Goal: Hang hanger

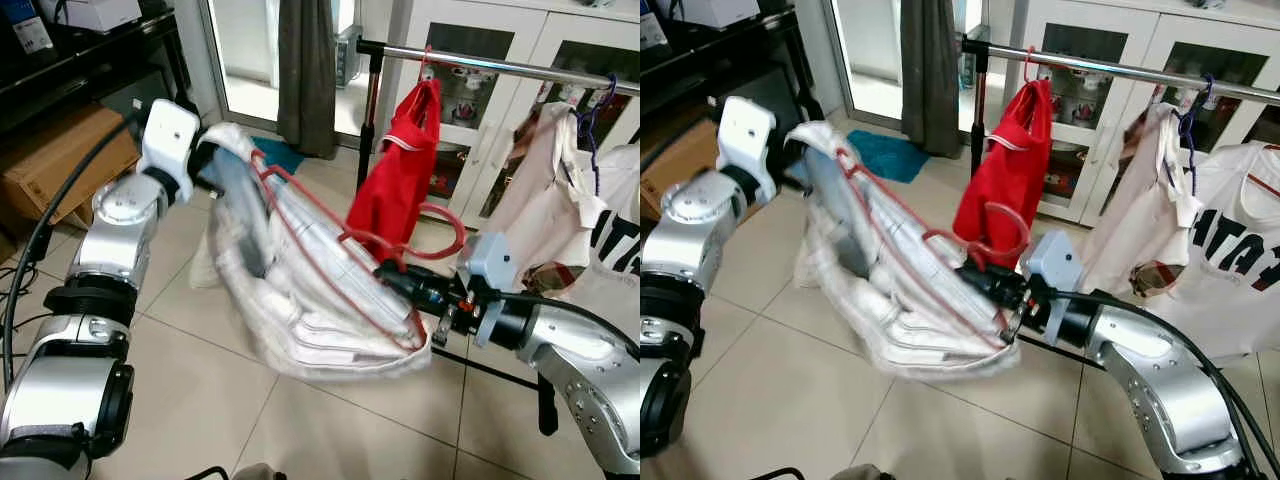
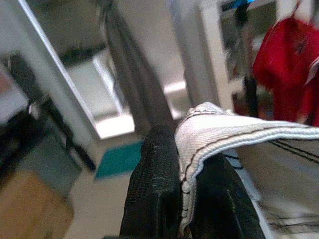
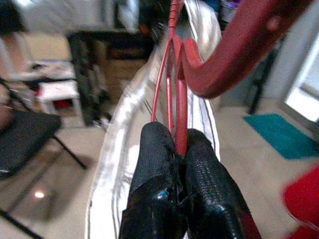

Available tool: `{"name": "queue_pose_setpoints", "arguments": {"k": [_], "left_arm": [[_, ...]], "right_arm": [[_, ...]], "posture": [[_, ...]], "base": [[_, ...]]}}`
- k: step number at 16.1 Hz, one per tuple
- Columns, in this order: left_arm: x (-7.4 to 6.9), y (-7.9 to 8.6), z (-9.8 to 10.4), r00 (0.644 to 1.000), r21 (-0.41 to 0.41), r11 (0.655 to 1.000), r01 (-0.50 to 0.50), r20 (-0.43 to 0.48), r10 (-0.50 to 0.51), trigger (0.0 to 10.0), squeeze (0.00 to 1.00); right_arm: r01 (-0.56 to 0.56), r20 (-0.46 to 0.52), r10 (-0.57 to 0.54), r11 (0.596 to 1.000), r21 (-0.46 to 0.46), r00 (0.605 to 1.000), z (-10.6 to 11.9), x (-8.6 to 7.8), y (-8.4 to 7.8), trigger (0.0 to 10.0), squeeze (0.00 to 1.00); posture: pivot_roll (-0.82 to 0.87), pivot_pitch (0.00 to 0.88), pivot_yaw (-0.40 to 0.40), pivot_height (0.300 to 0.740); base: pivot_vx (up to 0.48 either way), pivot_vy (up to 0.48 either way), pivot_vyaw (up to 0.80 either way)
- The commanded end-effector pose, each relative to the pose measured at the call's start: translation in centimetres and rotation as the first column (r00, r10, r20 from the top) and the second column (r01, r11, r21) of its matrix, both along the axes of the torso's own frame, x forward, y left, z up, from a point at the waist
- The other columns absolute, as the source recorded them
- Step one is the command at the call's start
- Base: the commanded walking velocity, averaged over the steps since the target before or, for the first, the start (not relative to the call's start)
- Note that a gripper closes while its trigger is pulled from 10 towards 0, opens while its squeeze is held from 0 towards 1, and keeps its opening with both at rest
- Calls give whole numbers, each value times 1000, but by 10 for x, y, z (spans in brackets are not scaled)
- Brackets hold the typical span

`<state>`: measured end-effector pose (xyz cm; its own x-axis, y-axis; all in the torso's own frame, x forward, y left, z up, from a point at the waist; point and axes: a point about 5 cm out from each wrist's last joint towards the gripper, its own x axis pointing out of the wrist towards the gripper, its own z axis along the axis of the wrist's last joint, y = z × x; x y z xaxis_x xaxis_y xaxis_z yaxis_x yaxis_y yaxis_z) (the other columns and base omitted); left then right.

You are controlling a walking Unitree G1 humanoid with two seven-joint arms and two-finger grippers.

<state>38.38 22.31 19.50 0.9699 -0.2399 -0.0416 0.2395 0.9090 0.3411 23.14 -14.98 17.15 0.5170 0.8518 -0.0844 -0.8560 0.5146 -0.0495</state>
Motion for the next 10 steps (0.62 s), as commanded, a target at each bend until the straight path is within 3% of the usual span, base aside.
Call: {"name": "queue_pose_setpoints", "arguments": {"k": [1, 3, 5, 8, 9, 10], "left_arm": [[2, 15, 8, 995, 0, 996, -93, 18, 93, 0, 0], [0, 21, -1, 991, 6, 991, -135, -16, 135, 0, 0], [-4, 13, -15, 996, -37, 997, -61, -70, 59, 0, 0], [-20, -26, -20, 969, -124, 965, 230, -65, -239, 0, 0], [-26, -37, -20, 951, -141, 946, 292, -62, -303, 0, 0], [-36, -51, -18, 926, -167, 917, 363, -47, -375, 0, 0]], "right_arm": [[-32, 8, 31, 999, 34, 999, 9, -5, -4, 0, 0], [-29, 16, 28, 994, 107, 999, 15, -7, -6, 0, 0], [48, 37, -59, 968, 246, 998, 24, 1, -9, 0, 0], [240, 1, -265, 874, 422, 964, 31, 22, -14, 0, 0], [298, -30, -324, 828, 475, 946, 32, 28, -16, 0, 0], [380, -76, -405, 756, 533, 911, 33, 36, -19, 0, 0]], "posture": [[-51, 0, 28, 740], [-55, 0, 32, 740], [-54, 0, 30, 740], [-46, 0, 28, 740], [-42, 0, 26, 740], [-38, 0, 27, 740]], "base": [[0, 0, 0], [0, 0, 0], [0, 0, 0], [0, 0, 0], [0, 0, 0], [0, 0, 0]]}}
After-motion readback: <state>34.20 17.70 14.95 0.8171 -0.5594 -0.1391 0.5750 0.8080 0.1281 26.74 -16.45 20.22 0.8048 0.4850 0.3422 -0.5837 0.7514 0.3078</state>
